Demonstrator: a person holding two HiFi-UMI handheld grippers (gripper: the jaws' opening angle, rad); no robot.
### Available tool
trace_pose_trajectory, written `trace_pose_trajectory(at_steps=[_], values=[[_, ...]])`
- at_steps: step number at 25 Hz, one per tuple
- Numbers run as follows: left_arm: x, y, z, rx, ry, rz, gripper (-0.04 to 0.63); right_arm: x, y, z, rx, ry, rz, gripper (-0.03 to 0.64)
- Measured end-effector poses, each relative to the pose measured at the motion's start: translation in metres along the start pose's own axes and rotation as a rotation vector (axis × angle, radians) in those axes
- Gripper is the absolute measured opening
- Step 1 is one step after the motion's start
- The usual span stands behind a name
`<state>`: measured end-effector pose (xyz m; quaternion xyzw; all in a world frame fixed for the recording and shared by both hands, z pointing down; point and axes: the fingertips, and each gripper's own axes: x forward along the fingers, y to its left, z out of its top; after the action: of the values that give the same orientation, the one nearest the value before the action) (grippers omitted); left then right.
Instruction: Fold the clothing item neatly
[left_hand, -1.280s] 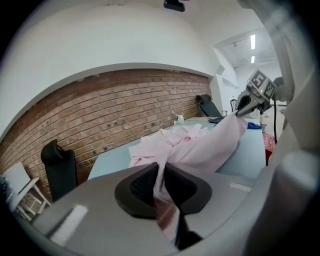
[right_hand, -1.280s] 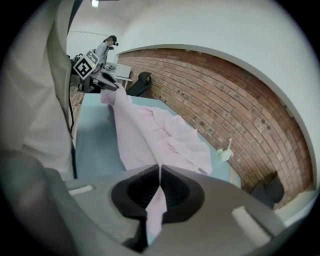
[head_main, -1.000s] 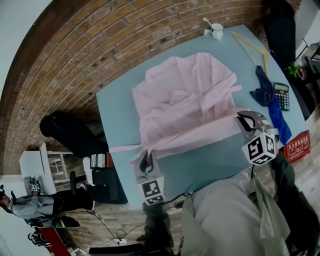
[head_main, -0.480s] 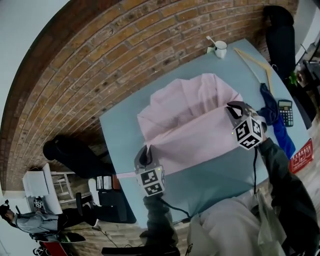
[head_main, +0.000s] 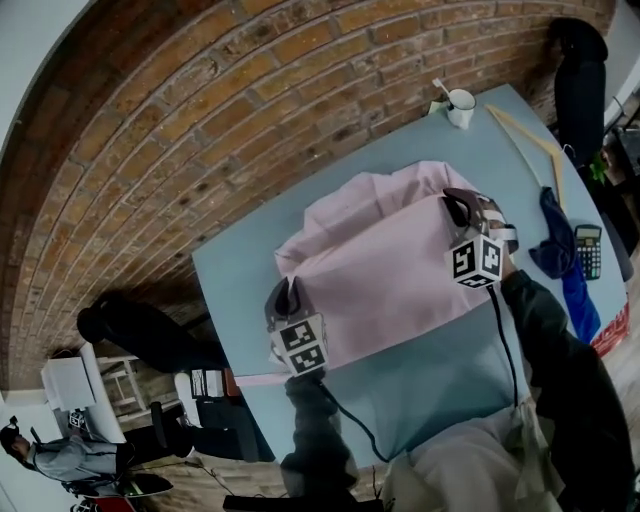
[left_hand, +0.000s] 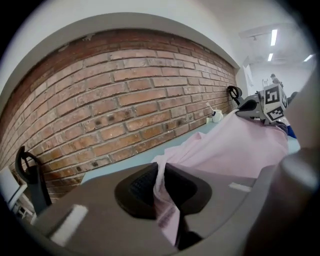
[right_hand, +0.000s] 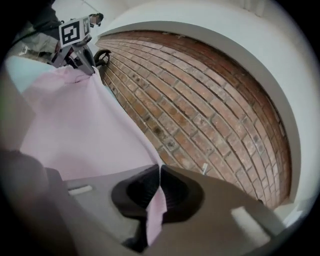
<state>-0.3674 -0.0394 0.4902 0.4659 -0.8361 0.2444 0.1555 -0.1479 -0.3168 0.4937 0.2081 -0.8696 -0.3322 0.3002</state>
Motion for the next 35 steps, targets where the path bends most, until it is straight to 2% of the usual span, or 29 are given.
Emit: trace_pose_trajectory(at_steps=[9,11,13,15,18,19,21,23,27,32,35], values=[[0.063,0.006,-0.008,0.045,0.018,0.016,0.045,0.047,0.014,-0.017,-0.014,-0.005,-0.005,0.008],[0.07,0.008,-0.012,0.055,0.008,0.043,0.053,0.05,0.014,-0.018,0.007,-0.018,-0.033,0.033],[0.067,0.014,-0.008,0.016,-0.038,0.075,0.087,0.046,0.007,-0.019,0.054,-0.039,-0.069,0.079],[0.052,0.021,0.003,-0.064,-0.107,0.092,0.161,0.036,-0.01,-0.019,0.135,-0.072,-0.096,0.155],[0.019,0.024,0.014,-0.128,-0.157,0.075,0.166,0.007,-0.041,-0.021,0.295,-0.12,-0.104,0.167],[0.008,0.02,0.015,-0.139,-0.161,0.056,0.164,-0.005,-0.046,-0.023,0.356,-0.131,-0.08,0.167],[-0.012,0.008,0.013,-0.147,-0.162,0.016,0.062,-0.029,-0.046,-0.025,0.466,-0.138,-0.013,0.156],[-0.029,-0.01,0.009,-0.151,-0.164,-0.032,0.008,-0.055,-0.038,-0.026,0.534,-0.131,0.034,0.125],[-0.067,-0.062,-0.004,-0.221,-0.147,-0.167,0.008,-0.109,-0.002,-0.027,0.656,-0.076,0.151,0.005],[-0.136,-0.138,-0.033,-0.293,-0.076,-0.293,0.008,-0.187,0.052,-0.036,0.864,0.016,0.324,0.003],[-0.165,-0.168,-0.051,-0.305,-0.041,-0.307,0.008,-0.228,0.078,-0.04,0.883,0.03,0.385,0.003]])
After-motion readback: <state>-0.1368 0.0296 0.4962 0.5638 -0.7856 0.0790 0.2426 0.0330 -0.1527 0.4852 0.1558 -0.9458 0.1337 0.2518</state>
